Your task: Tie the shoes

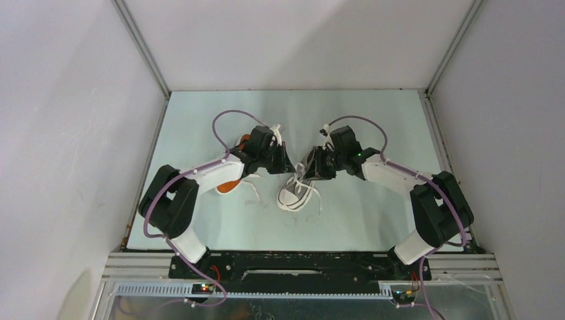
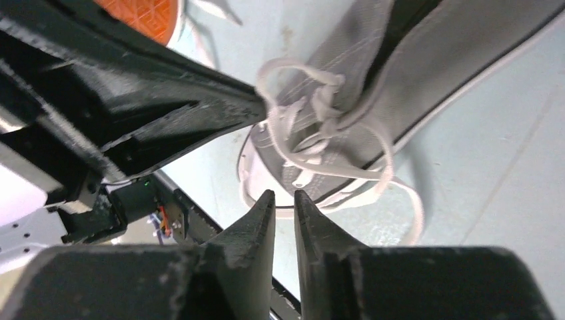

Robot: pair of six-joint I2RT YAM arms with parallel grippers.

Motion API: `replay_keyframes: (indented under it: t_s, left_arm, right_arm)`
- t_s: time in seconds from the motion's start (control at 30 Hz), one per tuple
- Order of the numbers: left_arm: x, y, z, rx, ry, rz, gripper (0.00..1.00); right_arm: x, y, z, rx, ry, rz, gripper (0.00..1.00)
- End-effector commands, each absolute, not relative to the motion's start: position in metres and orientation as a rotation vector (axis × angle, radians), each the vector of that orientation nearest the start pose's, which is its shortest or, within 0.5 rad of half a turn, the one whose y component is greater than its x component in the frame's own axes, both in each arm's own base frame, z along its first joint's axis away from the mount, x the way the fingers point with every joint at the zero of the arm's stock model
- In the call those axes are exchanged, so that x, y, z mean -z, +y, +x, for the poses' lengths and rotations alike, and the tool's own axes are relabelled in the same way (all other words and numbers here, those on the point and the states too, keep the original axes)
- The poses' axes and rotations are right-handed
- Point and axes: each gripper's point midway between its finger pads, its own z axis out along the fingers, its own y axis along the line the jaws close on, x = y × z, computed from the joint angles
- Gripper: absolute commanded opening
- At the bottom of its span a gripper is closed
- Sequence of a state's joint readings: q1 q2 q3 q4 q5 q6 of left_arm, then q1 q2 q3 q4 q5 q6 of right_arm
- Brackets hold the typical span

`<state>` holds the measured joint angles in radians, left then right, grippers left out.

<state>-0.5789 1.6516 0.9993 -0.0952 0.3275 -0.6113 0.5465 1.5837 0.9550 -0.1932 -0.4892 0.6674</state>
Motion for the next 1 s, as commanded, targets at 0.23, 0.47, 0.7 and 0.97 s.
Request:
replay_keyframes:
  t_s: [0.23,0.47,0.7,0.97]
  left_arm:
    - [-0.125,-0.297,0.313,1.003,2.394,0.169,0.00]
    - [-0.131,-0.297,0.306,1.040,2.391,0.199,0.00]
    - [-0.135,-0.302,0.304,1.109,2.386,0.191,0.00]
    - [-0.139,-0.311,0.301,1.211,2.362,0.184,0.00]
  right_arm:
    - [-0.102,0.287,0.312,-0.946,2.537,-0.171,0.00]
    - [-0.092,0.300,0.320,-0.959,2.546,-0.207,0.00]
    - [-0.089,0.323,0.310,-1.155,2.536,-0.303,0.02]
    - [-0.092,0.328,0.297,-1.360,2.532,-0.355,0.05]
